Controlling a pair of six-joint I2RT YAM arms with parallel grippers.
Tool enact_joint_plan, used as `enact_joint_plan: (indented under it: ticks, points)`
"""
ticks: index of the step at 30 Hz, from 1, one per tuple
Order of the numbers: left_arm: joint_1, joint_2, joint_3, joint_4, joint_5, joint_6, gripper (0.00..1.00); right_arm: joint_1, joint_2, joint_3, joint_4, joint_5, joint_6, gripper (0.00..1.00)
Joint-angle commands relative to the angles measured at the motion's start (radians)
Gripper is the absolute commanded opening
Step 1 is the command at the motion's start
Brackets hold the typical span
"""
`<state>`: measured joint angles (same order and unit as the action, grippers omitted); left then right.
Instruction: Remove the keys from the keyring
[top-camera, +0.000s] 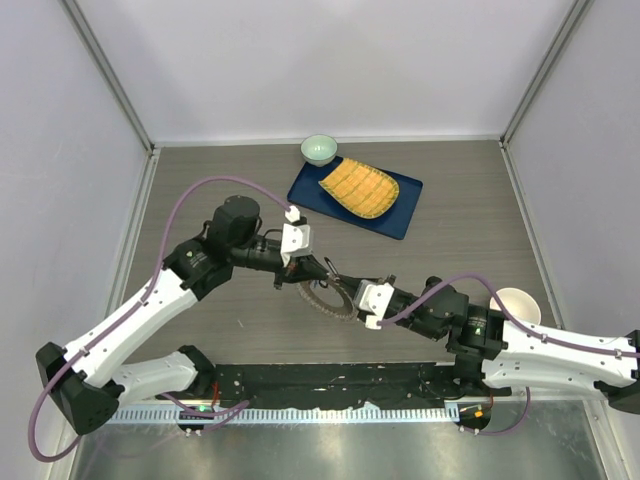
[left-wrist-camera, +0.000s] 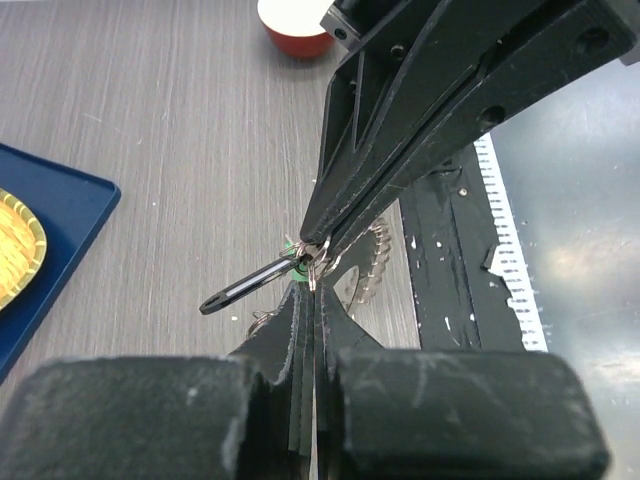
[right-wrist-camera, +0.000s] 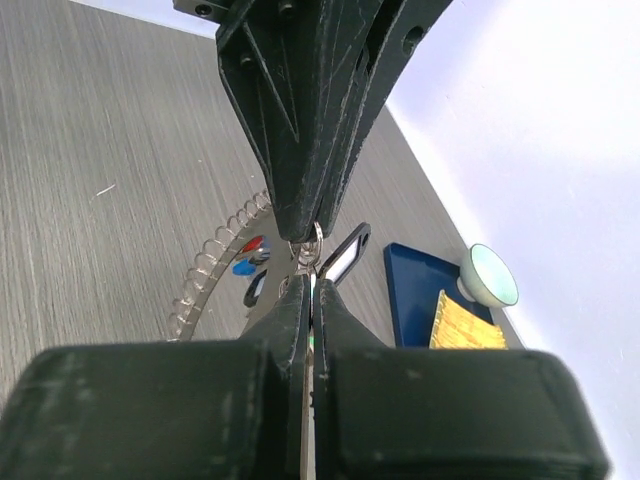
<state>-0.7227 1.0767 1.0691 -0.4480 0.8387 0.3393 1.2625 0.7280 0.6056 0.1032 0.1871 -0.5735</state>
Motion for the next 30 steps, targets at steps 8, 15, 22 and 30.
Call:
enact_joint_plan:
  ticks: [8, 15, 22, 30]
  points:
    - [0.011, -0.058, -0.159, 0.604, 0.085, -0.471, 0.00, 0.011, 0.021, -0.013, 0.108, 0.063, -0.022, 0.01]
    - [0.019, -0.075, -0.222, 0.723, 0.138, -0.539, 0.00, 0.012, 0.001, -0.038, 0.150, 0.083, -0.020, 0.01]
    - [0.046, -0.067, -0.259, 0.871, 0.169, -0.635, 0.00, 0.012, -0.038, -0.070, 0.174, 0.109, 0.006, 0.01]
    - [0.049, -0.057, -0.281, 1.000, 0.191, -0.719, 0.00, 0.012, -0.056, -0.078, 0.168, 0.153, -0.003, 0.01]
